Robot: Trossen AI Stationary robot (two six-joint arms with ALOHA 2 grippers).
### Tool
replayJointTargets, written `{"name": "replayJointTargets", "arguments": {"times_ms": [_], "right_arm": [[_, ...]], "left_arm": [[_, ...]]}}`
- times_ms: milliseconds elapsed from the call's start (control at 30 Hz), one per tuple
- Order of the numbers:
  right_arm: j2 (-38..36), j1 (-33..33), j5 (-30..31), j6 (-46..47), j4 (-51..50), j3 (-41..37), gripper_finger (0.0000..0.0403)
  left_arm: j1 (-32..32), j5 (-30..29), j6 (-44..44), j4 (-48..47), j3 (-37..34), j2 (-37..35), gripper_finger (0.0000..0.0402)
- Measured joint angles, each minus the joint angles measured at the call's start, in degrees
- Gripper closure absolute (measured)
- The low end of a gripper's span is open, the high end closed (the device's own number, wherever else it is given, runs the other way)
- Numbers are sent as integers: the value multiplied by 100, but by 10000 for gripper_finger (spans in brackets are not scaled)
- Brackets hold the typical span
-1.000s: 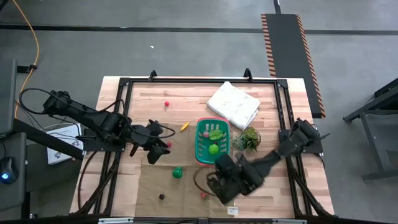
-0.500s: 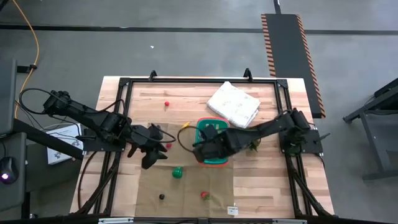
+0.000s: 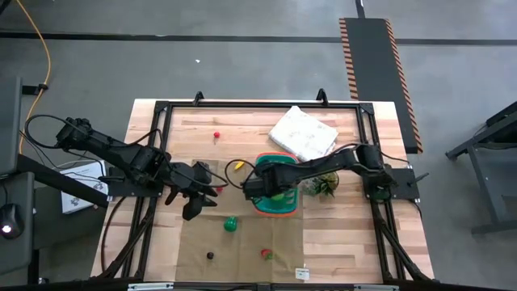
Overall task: Pick and placing Produce into tupperware
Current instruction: Put the blueberry into the blue basket
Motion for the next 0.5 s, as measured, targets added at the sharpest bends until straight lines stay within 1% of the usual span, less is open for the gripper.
{"name": "replayJointTargets", "arguments": {"times_ms": [367, 500], "right_arm": [[49, -68, -29, 328, -311, 2, 357], [49, -79, -109, 326, -302, 0, 346]], "left_arm": [[1, -323, 28, -38, 0, 0, 247], [0, -328, 187, -39, 0, 0, 247]]}}
